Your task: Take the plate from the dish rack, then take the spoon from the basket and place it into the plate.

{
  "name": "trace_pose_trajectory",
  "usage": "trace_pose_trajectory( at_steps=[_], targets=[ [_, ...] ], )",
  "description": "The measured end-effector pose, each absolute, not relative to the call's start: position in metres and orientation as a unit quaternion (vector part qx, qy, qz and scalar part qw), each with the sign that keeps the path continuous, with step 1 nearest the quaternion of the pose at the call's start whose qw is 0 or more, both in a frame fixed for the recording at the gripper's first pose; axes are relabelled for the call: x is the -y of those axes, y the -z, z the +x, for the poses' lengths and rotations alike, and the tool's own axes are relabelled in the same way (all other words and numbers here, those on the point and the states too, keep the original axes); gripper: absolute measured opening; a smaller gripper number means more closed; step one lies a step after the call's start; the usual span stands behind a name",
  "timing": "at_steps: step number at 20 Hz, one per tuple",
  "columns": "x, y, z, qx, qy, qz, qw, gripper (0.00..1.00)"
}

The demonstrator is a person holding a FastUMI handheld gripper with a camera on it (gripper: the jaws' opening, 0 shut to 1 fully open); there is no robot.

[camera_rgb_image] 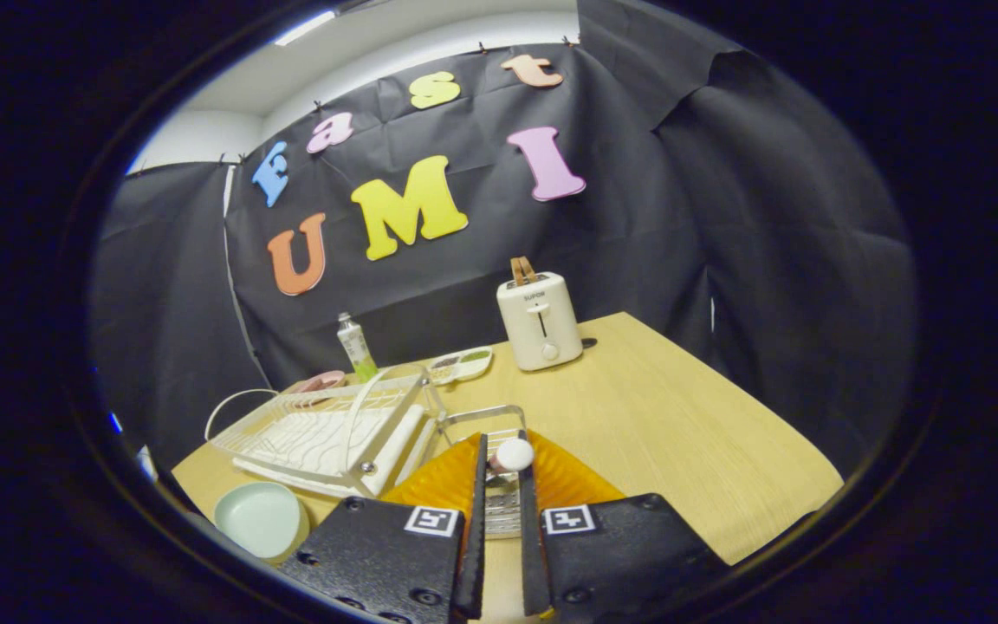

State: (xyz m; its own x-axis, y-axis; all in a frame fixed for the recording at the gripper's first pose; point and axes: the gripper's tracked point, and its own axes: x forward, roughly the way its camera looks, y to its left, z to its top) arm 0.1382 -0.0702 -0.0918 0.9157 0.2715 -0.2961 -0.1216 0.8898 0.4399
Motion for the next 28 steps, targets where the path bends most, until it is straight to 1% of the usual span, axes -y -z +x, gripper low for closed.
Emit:
trace_pose_trajectory(
  at_steps=[2,3,7,11,14,17,21,24,28],
  targets=[
    [0.068,0.089,0.141,-0.191,-0.108,0.199,0.955,0.15],
    [0.067,0.085,0.142,-0.196,-0.108,0.193,0.955,0.14],
    [0.065,0.065,0.136,-0.195,-0.096,0.168,0.962,0.12],
    [0.071,0.024,0.113,-0.169,-0.079,0.131,0.974,0.12],
    [0.06,-0.013,0.087,-0.155,-0.086,0.116,0.977,0.12],
    [0.03,-0.037,0.055,-0.152,-0.121,0.096,0.976,0.12],
    [-0.041,-0.043,0.007,-0.18,-0.21,0.077,0.958,0.12],
    [-0.095,-0.024,-0.018,-0.222,-0.28,0.071,0.931,0.12],
    [-0.149,0.013,-0.032,-0.265,-0.334,0.047,0.903,0.12]
  ],
)
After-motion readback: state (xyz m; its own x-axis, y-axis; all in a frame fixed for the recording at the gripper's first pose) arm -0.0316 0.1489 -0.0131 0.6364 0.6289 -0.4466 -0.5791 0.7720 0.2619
